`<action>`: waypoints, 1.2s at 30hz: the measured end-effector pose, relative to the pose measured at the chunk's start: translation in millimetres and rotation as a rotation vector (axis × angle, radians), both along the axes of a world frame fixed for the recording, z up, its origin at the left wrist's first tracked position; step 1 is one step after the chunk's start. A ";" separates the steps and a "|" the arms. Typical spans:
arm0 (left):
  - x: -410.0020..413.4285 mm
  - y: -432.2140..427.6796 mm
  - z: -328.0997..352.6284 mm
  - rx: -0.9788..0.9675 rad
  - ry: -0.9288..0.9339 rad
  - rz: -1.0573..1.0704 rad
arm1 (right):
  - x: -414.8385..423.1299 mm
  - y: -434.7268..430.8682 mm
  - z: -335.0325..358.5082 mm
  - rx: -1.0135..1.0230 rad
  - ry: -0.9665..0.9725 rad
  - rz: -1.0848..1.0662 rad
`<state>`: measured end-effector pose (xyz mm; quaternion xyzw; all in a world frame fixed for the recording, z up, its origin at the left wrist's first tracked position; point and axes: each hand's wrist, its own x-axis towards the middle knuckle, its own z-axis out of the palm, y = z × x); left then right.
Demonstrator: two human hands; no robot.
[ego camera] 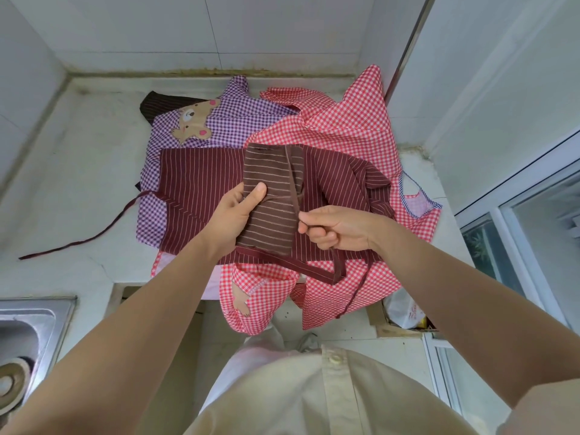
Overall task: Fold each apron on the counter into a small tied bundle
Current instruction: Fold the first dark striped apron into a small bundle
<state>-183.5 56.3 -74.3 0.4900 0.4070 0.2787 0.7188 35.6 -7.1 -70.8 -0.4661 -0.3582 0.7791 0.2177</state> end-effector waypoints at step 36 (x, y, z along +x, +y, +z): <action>24.1 -9.7 -9.8 -0.070 0.468 0.226 | -42.7 25.4 12.2 0.273 -0.540 -0.194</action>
